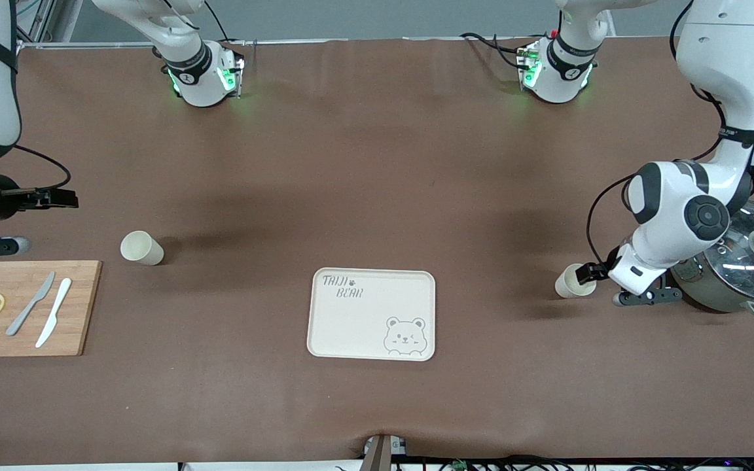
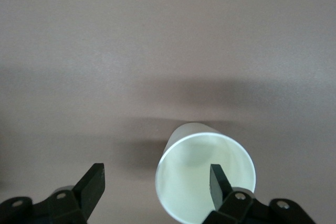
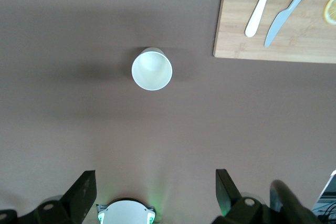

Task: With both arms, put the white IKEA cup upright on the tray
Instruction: 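Grasp the cup rim with the left gripper while the right gripper reaches its cup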

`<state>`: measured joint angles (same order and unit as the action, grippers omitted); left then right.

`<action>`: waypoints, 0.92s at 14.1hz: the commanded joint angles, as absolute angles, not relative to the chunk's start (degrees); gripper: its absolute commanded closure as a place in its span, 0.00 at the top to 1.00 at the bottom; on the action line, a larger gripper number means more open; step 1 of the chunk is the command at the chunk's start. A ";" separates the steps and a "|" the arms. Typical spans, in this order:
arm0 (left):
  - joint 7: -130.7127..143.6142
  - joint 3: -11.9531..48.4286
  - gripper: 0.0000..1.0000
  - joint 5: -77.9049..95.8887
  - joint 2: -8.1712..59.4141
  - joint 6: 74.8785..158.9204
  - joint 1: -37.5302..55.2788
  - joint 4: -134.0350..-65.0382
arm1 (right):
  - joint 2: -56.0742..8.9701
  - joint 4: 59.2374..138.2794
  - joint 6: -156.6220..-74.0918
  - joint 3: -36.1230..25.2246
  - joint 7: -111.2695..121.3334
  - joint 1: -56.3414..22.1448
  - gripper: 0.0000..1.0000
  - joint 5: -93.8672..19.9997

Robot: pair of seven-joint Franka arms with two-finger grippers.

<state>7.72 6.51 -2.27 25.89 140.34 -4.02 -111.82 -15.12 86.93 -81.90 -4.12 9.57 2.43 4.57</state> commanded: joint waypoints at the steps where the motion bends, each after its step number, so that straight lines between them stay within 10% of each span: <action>1: 6.43 6.77 0.53 -2.72 27.42 140.36 -4.13 -110.21 | -17.22 90.59 -84.53 -3.60 9.23 5.80 1.00 -0.33; 6: 6.07 7.03 0.00 -2.72 28.12 140.01 -3.78 -110.57 | -16.79 102.72 -101.30 -3.78 9.14 5.98 1.00 -0.70; 13: 7.29 8.70 0.00 -2.46 25.85 138.87 -4.13 -109.95 | -18.19 113.80 -119.60 -4.48 9.05 8.44 1.00 -0.70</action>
<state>7.09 7.36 -2.27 27.72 140.29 -3.80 -110.16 -18.61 110.42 -115.97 -5.06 9.49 7.41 0.06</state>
